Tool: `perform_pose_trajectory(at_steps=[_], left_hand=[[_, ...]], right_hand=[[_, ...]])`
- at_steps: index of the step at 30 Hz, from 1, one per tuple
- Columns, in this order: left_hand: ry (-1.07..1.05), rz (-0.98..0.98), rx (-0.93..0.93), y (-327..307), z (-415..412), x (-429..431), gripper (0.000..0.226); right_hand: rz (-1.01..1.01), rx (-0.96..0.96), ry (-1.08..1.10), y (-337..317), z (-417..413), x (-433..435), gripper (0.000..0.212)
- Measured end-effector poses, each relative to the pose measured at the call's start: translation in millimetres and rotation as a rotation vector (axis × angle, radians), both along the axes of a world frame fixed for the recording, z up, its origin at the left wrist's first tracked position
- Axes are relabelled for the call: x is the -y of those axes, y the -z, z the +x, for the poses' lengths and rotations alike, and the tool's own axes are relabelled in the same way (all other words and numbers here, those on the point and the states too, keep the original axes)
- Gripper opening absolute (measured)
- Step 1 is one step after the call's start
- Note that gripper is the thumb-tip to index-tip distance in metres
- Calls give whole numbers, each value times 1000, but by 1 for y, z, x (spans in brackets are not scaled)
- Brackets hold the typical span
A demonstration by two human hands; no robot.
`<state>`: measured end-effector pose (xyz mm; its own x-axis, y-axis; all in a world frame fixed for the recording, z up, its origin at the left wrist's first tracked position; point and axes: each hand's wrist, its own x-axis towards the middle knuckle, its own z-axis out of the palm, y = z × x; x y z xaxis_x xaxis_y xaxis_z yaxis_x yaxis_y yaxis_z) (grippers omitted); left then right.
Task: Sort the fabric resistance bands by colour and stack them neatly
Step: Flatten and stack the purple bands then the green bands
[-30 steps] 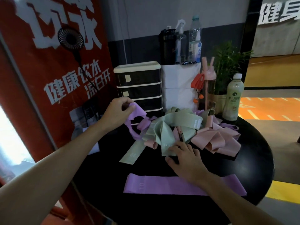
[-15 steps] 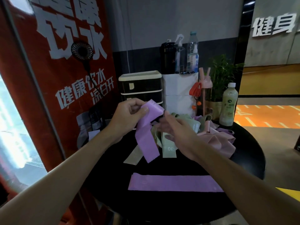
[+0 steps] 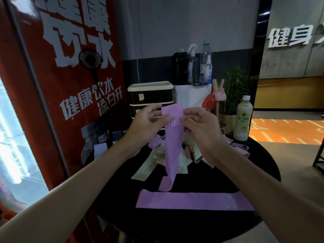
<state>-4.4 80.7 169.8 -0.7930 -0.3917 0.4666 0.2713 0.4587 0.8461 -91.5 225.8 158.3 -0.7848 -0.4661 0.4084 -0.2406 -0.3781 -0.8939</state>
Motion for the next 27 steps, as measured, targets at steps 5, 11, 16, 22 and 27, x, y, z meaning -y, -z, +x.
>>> perform_pose_trajectory(at_steps=[5,11,16,22,27], left_hand=[[2,-40,-75,-15,-1,-6,17],[-43,-47,-153,-28,-2,-14,14],[-64,-44,-204,-36,-4,-14,17],[-123,-70,-255,-37,-7,-8,24],[-180,-83,-275,-34,-5,6,22]], right_hand=[[8,-64,-30,-1,5,-3,14],[113,-31,-181,7,10,-3,28],[130,-64,-186,16,10,-4,8],[136,-20,-340,25,8,-4,24],[197,-45,-399,38,7,-9,31]])
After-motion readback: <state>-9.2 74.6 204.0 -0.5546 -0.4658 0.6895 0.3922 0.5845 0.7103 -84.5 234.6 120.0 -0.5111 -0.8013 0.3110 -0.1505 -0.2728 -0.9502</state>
